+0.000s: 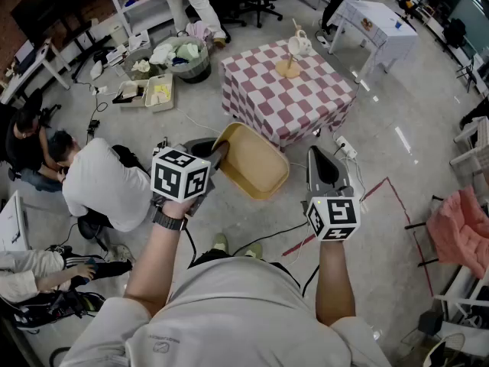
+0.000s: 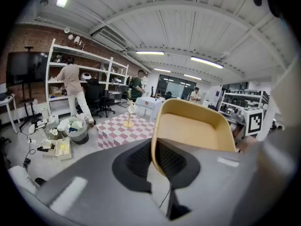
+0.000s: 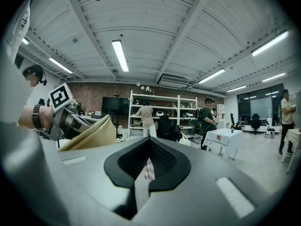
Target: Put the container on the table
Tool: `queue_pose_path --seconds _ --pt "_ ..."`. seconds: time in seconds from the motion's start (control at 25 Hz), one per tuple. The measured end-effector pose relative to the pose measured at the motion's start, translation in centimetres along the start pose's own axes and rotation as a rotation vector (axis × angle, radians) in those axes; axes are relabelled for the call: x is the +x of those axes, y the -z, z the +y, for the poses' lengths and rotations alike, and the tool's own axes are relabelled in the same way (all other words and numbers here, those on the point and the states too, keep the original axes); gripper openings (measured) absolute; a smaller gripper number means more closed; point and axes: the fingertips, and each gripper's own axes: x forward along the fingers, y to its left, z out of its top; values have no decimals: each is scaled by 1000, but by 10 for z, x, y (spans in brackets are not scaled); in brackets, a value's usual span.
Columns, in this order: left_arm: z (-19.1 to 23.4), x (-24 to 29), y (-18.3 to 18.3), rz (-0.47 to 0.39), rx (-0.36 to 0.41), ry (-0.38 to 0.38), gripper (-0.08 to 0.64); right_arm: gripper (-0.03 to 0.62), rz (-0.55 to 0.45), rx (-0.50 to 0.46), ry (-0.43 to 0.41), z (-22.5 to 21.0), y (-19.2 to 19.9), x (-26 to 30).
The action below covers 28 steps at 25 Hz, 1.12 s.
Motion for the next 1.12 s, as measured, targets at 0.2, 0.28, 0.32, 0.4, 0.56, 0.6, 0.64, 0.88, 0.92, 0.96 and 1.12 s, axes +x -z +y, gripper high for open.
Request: queue_pose_path --seconds 0.2,0.28,0.32,0.4,0.56,0.6,0.64,0.88,0.92,0.96,1.12 --pt "-12 8 -1 15 5 -8 23 9 2 3 -10 -10 3 -7" --pt "-17 12 -1 20 7 -9 23 9 0 2 -11 -16 3 -11" --pt "-20 14 0 22 8 -8 23 9 -3 2 -9 -19 4 -12" --pt "-24 20 0 26 11 -8 23 9 -9 8 -8 -27 4 -13" --pt "-27 31 0 31 13 -8 23 9 -27 51 -22 -35 4 -13" --pt "-27 34 -1 32 11 -7 23 9 -32 58 -25 -36 3 -12" --pt "-27 37 -2 32 10 -5 23 9 -36 60 -27 -38 1 -12" --pt "-21 62 -13 44 21 3 23 9 -85 80 -16 -55 -12 0" --pt "-19 67 -15 47 24 4 23 9 -93 86 -11 -59 -14 3" --pt "-16 73 -17 49 28 7 23 9 -99 92 -6 -62 -15 7" --pt "-2 99 -22 59 25 19 23 9 -97 95 0 -71 -11 32"
